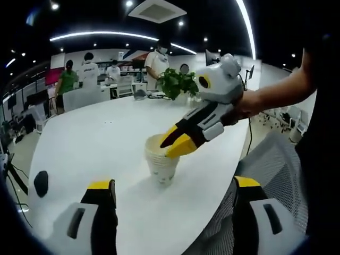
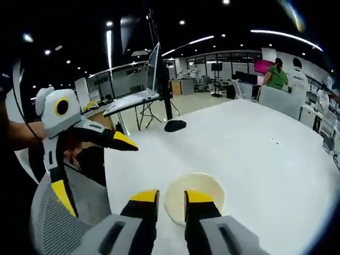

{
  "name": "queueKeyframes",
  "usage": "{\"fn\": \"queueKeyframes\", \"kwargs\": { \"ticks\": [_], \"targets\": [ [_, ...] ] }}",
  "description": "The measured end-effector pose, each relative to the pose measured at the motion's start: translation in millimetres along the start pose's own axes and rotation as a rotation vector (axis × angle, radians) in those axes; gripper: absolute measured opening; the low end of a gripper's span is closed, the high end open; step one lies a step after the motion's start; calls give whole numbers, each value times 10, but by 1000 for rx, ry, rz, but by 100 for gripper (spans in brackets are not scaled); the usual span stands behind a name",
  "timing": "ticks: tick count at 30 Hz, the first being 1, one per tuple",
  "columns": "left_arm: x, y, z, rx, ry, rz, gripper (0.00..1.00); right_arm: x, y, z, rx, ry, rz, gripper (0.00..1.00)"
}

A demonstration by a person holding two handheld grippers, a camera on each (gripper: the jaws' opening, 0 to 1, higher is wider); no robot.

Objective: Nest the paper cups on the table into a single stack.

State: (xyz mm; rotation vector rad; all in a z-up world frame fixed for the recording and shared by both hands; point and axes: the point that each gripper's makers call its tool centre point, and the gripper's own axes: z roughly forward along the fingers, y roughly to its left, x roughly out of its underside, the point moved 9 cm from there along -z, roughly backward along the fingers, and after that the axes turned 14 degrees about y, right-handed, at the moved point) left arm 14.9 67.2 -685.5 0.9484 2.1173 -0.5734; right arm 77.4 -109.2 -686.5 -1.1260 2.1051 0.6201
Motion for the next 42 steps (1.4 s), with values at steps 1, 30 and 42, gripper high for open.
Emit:
{"fn": "queueKeyframes", "kwargs": {
  "ticks": [1,30,42],
  "targets": [
    [-12,-6,25,10,1,1,88,10,-6,-31,17,-24,-12,25],
    [-137,331,966,153,115,168,71,232,-236,98,69,-70,39,57],
    [-241,403,1167,155,110,249,40,287,-280,143,29,-68,82,47]
  ]
}}
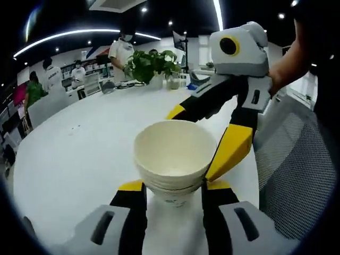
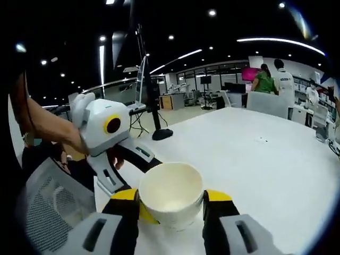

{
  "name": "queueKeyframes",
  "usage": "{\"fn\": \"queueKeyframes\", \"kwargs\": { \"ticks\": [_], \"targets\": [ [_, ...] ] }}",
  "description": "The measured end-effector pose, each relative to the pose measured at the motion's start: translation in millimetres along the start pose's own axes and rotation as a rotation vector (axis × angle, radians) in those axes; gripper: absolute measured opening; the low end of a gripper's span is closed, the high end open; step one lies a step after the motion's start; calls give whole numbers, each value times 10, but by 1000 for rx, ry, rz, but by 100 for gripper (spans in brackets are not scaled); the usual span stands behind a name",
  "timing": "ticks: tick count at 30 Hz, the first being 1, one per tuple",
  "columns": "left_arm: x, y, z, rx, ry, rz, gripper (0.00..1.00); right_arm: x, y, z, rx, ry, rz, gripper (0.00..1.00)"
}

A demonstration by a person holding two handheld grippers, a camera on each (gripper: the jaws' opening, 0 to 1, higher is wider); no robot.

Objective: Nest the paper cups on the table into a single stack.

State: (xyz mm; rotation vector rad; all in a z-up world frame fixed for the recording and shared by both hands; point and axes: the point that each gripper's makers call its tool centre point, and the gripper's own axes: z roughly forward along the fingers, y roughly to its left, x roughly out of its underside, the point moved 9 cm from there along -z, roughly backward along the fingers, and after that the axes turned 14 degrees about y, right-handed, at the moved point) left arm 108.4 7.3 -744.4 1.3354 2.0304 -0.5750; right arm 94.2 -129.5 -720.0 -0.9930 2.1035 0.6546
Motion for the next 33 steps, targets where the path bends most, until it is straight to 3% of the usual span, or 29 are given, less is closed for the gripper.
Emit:
{"fn": "queueKeyframes", "kwargs": {
  "ticks": [14,23,33],
  "targets": [
    [-196,377,83,-12,-5,41,39,-213,-311,88,22,-36,16,47],
    [-275,573,146,-19,0,8,39,-294,-512,195,37,-42,18,47],
    [-264,570,181,-21,20,-14,39,-273,-567,266,40,-25,20,47]
  ]
}}
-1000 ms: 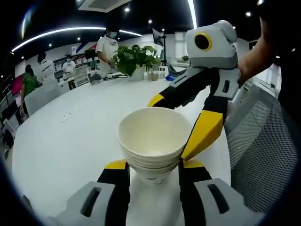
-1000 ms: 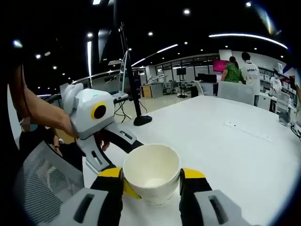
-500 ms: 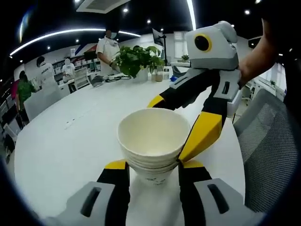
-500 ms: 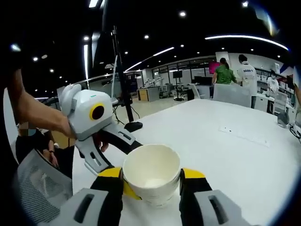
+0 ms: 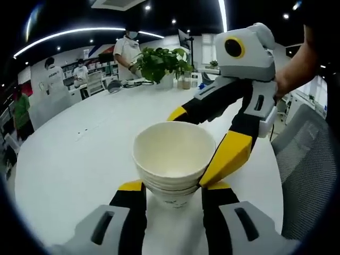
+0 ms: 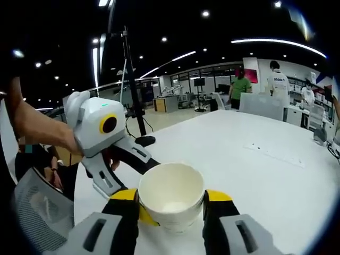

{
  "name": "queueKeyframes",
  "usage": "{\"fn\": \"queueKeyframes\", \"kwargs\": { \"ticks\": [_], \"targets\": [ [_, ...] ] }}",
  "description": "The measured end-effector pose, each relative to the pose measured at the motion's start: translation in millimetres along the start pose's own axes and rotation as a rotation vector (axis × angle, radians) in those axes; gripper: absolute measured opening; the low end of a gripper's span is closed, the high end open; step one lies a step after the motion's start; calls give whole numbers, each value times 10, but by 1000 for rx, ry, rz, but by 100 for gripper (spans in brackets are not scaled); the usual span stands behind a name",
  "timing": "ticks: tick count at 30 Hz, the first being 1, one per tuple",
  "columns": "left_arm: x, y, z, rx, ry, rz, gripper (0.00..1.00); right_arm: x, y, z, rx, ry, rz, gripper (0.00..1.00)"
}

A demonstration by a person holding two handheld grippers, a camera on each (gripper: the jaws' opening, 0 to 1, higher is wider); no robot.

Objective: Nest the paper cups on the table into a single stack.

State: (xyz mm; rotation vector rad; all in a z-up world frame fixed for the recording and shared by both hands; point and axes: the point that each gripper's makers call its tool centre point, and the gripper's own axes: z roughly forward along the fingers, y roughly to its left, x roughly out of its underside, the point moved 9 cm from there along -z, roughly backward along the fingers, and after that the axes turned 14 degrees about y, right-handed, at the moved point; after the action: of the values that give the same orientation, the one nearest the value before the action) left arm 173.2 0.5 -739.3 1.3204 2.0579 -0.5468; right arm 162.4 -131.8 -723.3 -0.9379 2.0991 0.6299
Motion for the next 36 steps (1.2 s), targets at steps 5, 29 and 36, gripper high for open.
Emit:
{"fn": "queueKeyframes", "kwargs": {
  "ticks": [5,29,36],
  "targets": [
    [37,-28,-14,-6,-7,-25,38,-5,26,-14,-2,-5,1,47],
    [418,-410,-704,-131,-133,-199,56,340,312,-715,65,-30,12,74],
    [561,-672,-1024,-179,-189,-236,63,501,506,-1039,116,-43,26,84]
  ]
}}
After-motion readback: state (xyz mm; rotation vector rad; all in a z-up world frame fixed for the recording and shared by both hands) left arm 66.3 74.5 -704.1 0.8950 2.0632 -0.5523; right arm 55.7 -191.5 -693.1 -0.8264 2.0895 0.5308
